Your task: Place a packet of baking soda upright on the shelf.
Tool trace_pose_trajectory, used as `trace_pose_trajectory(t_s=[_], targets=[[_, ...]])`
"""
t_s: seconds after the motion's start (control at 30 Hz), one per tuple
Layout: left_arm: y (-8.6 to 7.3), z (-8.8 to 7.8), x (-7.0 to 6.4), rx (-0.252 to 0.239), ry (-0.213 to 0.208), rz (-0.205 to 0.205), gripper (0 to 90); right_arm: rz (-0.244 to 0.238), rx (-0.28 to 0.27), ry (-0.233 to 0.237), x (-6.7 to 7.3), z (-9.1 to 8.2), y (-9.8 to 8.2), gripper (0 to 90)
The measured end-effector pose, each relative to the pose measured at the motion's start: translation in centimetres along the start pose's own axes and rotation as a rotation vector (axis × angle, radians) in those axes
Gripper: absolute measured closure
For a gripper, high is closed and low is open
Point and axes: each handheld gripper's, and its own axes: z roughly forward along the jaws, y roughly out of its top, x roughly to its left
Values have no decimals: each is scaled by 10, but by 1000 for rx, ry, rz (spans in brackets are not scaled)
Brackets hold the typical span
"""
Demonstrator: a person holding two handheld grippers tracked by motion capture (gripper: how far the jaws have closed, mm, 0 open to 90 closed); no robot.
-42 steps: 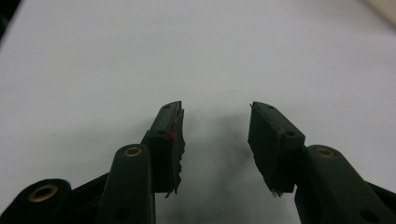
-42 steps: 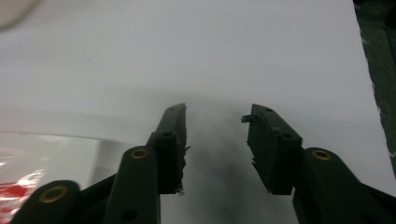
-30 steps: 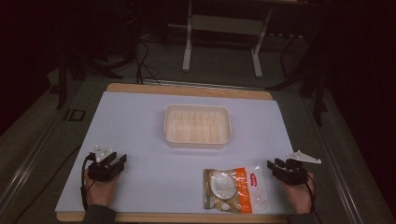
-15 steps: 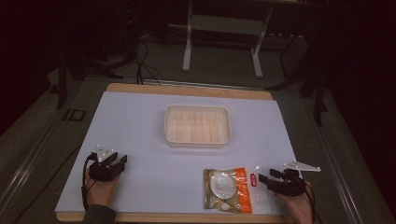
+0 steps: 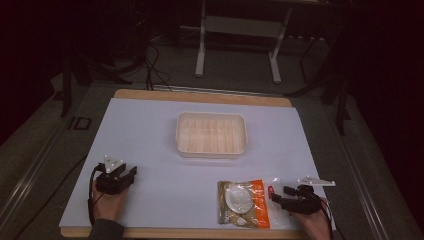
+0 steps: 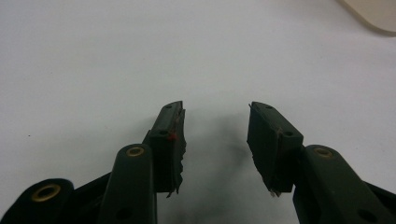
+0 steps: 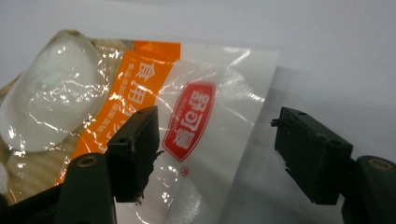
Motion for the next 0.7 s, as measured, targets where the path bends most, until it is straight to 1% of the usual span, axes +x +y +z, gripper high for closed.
trace_pose_trajectory(t_s=[0.13,0.23,0.33,0.4,0.5,0.57,0.63,0.67,0.7], targets=[[0,0,0,4,1,1,548,7,1,23,2,1,0,309],[0,0,0,5,3,2,545,13,3,55,3,1,0,318],[0,0,0,5,5,1,543,13,1,67,5,1,1,321],[0,0,0,6,5,1,542,8,-16,82,6,-1,2,321],[0,0,0,8,6,4,539,17,-48,130,8,-5,4,324],[0,0,0,8,7,6,537,22,-39,150,8,-3,4,333],[0,1,0,9,7,5,536,23,-20,153,7,0,3,359],[0,1,0,9,7,5,535,23,-20,153,7,0,3,359],[0,0,0,8,9,5,535,18,7,147,7,3,2,386]])
